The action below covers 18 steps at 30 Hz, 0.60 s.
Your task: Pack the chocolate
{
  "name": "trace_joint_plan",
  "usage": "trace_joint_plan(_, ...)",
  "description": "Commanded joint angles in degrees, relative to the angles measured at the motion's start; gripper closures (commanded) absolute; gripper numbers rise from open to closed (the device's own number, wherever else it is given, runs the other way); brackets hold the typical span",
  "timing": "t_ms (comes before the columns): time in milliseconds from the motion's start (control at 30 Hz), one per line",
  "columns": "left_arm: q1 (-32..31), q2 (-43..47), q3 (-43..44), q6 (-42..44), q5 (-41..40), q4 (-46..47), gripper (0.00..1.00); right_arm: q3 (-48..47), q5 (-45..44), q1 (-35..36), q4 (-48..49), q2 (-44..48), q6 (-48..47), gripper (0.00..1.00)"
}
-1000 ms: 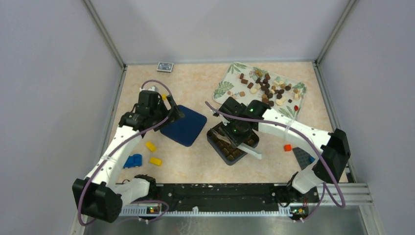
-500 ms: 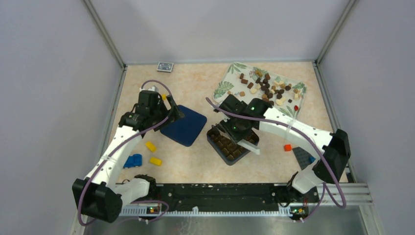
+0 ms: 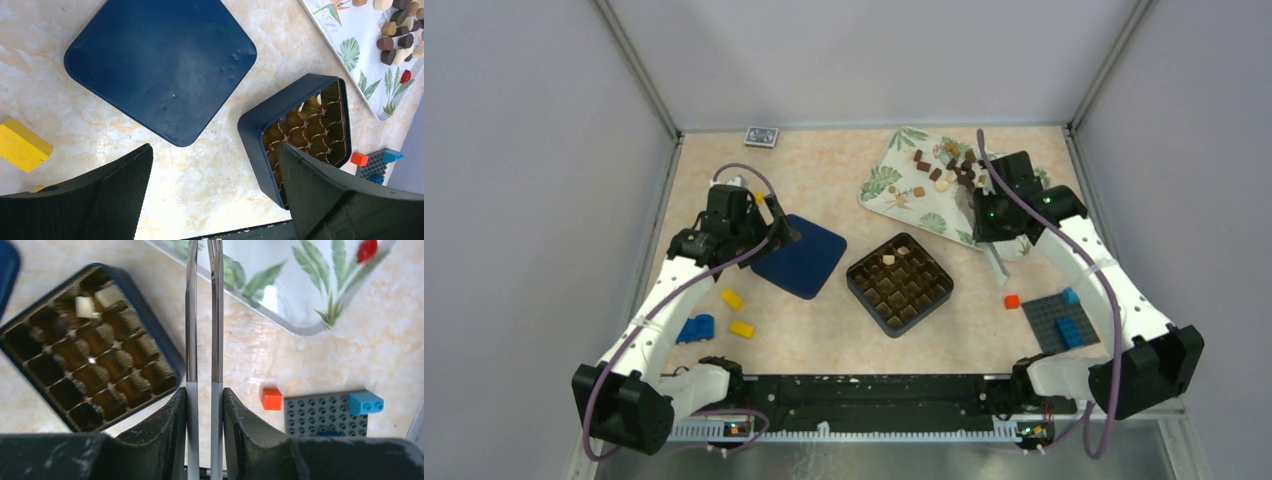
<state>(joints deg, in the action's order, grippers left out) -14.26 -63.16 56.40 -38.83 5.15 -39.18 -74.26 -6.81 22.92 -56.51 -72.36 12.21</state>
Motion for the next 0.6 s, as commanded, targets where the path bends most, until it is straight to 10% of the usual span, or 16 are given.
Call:
trace_joint_plan(0, 0.4, -0.8, 0.4, 1.1, 0.8, 1.6, 0.01, 5.2, 2.1, -7.4, 5.9, 1.1, 0.6, 0.72)
trace_joint_plan(567, 0.4, -4.3, 2.8, 3.3, 1.7, 1.9, 0.01, 9.1, -2.4, -10.5, 10.3, -5.4, 0.5, 0.57)
